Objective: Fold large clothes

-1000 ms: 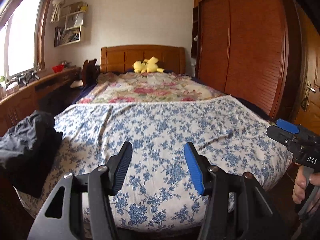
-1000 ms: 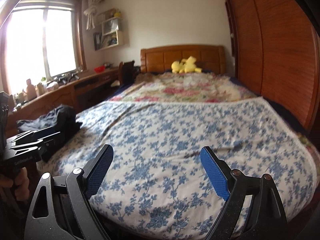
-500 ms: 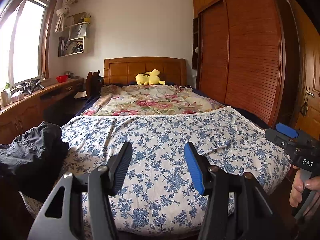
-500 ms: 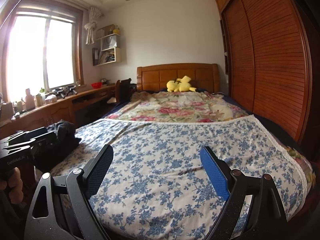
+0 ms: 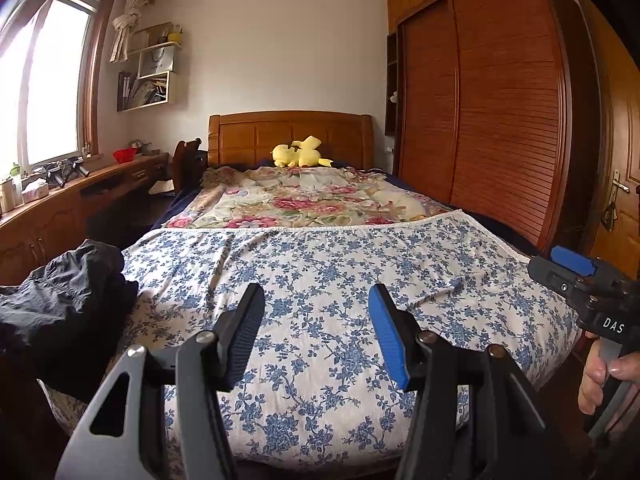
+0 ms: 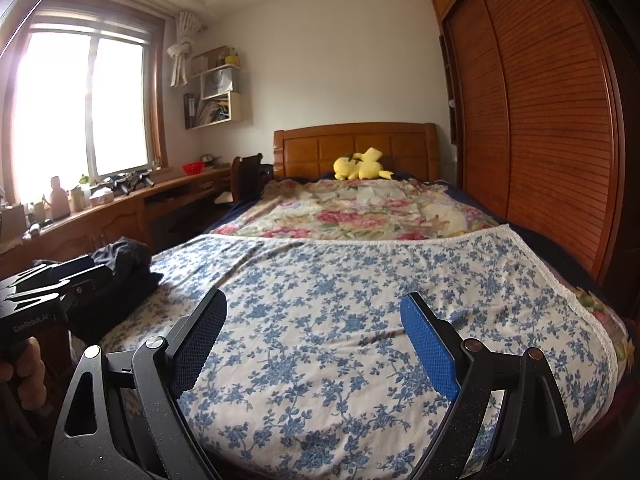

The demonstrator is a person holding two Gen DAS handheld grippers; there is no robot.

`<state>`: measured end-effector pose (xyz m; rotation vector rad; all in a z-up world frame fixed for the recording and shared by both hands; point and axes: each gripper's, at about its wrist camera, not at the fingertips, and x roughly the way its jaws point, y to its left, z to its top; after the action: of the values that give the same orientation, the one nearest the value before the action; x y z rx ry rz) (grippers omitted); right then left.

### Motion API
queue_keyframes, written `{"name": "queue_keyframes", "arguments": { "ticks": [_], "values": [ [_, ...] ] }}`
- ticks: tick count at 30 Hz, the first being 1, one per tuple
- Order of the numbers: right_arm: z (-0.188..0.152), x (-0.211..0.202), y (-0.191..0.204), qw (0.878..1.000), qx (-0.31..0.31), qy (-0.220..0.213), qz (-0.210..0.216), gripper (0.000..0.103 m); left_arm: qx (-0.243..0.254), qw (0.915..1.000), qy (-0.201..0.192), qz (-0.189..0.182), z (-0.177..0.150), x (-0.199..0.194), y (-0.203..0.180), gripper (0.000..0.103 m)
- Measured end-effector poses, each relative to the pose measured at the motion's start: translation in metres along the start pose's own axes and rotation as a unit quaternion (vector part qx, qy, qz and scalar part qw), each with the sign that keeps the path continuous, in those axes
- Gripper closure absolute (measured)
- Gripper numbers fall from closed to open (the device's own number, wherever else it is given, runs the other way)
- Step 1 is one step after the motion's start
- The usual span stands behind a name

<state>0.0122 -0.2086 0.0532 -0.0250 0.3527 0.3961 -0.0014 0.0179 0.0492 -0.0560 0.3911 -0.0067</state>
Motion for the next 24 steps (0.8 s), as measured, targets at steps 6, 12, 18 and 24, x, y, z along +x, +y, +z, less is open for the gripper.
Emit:
{"name": "queue_keyframes", "arguments": {
  "ticks": [6, 12, 18, 24],
  "values": [
    [-0.0005, -0.0001, -0.0003, 1.0, 0.0, 0.0, 0.0, 0.013, 0.002, 1.0, 0.0, 0.004, -0.0006, -0.0017, -0.0005, 0.05],
    [-0.0007, 0.0005, -0.0005, 1.0, 0.0, 0.0, 0.0, 0.013, -0.001, 1.0, 0.002, 0.006, -0.0027, -0.0026, 0.0012, 0.05],
    [-0.0006, 0.0005, -0.0008, 1.0, 0.001, 0.001, 0.0, 0.013, -0.001, 1.0, 0.002, 0.006, -0.0021, -0.0017, 0.0013, 0.05],
    [-0.0008, 0.001, -0.001, 1.0, 0.0, 0.0, -0.001, 0.013, -0.001, 1.0, 0.002, 0.006, -0.0021, -0.0018, 0.0016, 0.05]
  ]
}}
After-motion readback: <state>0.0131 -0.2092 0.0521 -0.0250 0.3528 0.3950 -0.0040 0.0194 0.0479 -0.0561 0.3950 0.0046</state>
